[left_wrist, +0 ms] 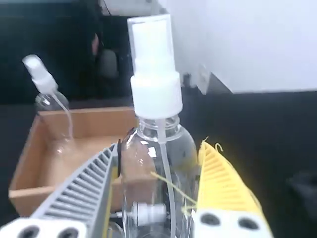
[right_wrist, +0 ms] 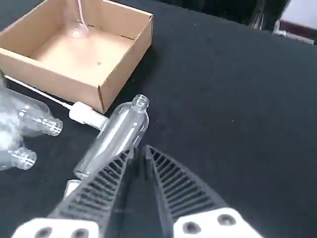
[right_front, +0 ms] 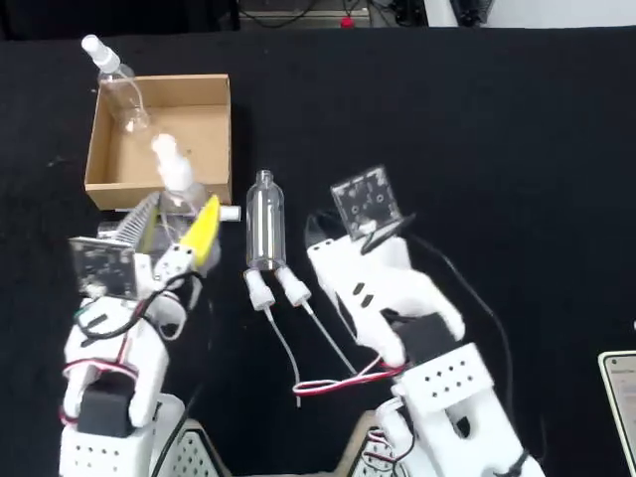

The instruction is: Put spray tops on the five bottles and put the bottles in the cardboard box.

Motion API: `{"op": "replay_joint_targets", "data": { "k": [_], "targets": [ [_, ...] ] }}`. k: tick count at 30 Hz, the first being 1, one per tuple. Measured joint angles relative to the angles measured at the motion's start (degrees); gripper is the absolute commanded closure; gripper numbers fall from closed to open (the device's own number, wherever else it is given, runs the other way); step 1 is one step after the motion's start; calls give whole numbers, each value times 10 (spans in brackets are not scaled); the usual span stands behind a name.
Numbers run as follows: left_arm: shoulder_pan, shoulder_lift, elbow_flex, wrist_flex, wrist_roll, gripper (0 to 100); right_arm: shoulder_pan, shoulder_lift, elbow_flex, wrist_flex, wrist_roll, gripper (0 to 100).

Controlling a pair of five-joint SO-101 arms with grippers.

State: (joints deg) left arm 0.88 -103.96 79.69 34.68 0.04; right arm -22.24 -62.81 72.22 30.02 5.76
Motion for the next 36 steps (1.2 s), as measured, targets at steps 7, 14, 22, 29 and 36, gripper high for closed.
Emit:
{"op": "replay_joint_targets", "data": {
  "k": [7, 14, 22, 29, 36],
  "targets": [
    [-28, 119, -93, -33, 0, 898, 0, -1, 93, -106, 0, 983],
    [-29, 286, -147, -109, 0, 895, -8, -1, 116, -124, 5, 983],
    [-29, 371, -147, -216, 0, 898, -11, -1, 116, -127, 5, 983],
    [-29, 452, -147, -312, 0, 898, -11, -1, 119, -127, 5, 983],
    [-29, 492, -147, -321, 0, 895, -11, -1, 119, -127, 5, 983]
  ]
}}
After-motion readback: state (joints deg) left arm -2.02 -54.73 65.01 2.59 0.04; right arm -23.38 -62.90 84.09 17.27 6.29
